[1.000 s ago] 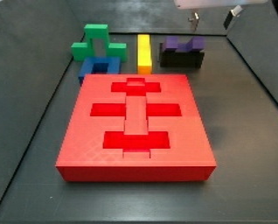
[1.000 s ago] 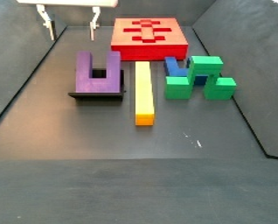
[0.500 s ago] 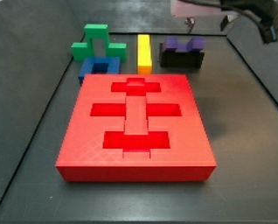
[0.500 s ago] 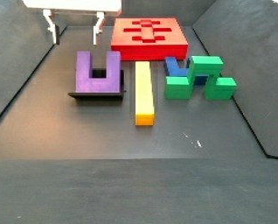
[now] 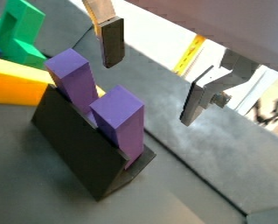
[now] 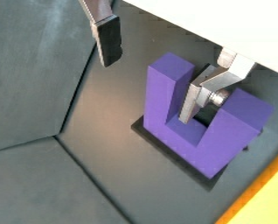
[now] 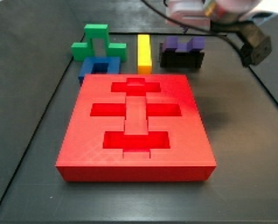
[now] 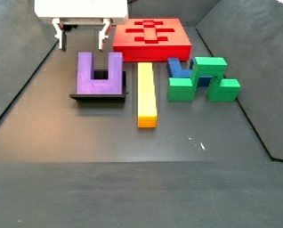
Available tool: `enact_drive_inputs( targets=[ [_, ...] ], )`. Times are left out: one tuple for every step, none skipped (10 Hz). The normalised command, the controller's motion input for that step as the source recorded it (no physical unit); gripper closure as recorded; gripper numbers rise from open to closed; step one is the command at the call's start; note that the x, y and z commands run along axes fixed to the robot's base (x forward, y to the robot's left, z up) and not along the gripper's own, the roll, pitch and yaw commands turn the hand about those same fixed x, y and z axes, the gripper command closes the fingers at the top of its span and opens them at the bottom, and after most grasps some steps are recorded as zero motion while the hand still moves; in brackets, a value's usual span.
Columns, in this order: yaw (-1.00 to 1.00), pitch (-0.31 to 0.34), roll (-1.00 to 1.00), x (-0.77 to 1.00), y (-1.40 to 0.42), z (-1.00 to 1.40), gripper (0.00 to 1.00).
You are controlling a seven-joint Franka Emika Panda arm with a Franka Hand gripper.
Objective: Pick up the purple object. Move up. Place the purple object on the fixture. Regrasp the purple object. Move to above the board. Insert the purple object.
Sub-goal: Regrasp the purple object.
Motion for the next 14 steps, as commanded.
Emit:
enact_drive_inputs(
  targets=[
    [0.04, 0.234, 0.43, 0.21, -0.03, -0.1, 0.0],
    [0.01, 0.094, 0.15, 0.25, -0.07, -0.06, 0.0],
    [0.13, 0.043, 0.12, 0.38, -0.06, -0.13, 0.0],
    [0.22, 0.0, 0.03, 0.38, -0.02, -0.16, 0.0],
    [0.21, 0.0, 0.0, 0.34, 0.0, -0.15, 0.0],
    [0.23, 0.0, 0.0, 0.22, 0.0, -0.21, 0.0],
    [0.29, 0.0, 0.0, 0.21, -0.02, -0.21, 0.0],
    [0.32, 0.0, 0.0, 0.14, -0.03, -0.19, 0.0],
    [0.29, 0.0, 0.0, 0.0, -0.03, -0.23, 0.0],
    [0.27, 0.0, 0.0, 0.0, 0.0, -0.24, 0.0],
    [0.21, -0.017, -0.02, -0.14, -0.05, -0.24, 0.0],
    [0.15, -0.06, -0.11, -0.17, -0.03, -0.17, 0.0],
    [0.13, -0.094, -0.12, -0.15, -0.03, -0.15, 0.0],
    [0.04, 0.0, 0.0, 0.0, 0.0, 0.0, 0.0]
  ],
)
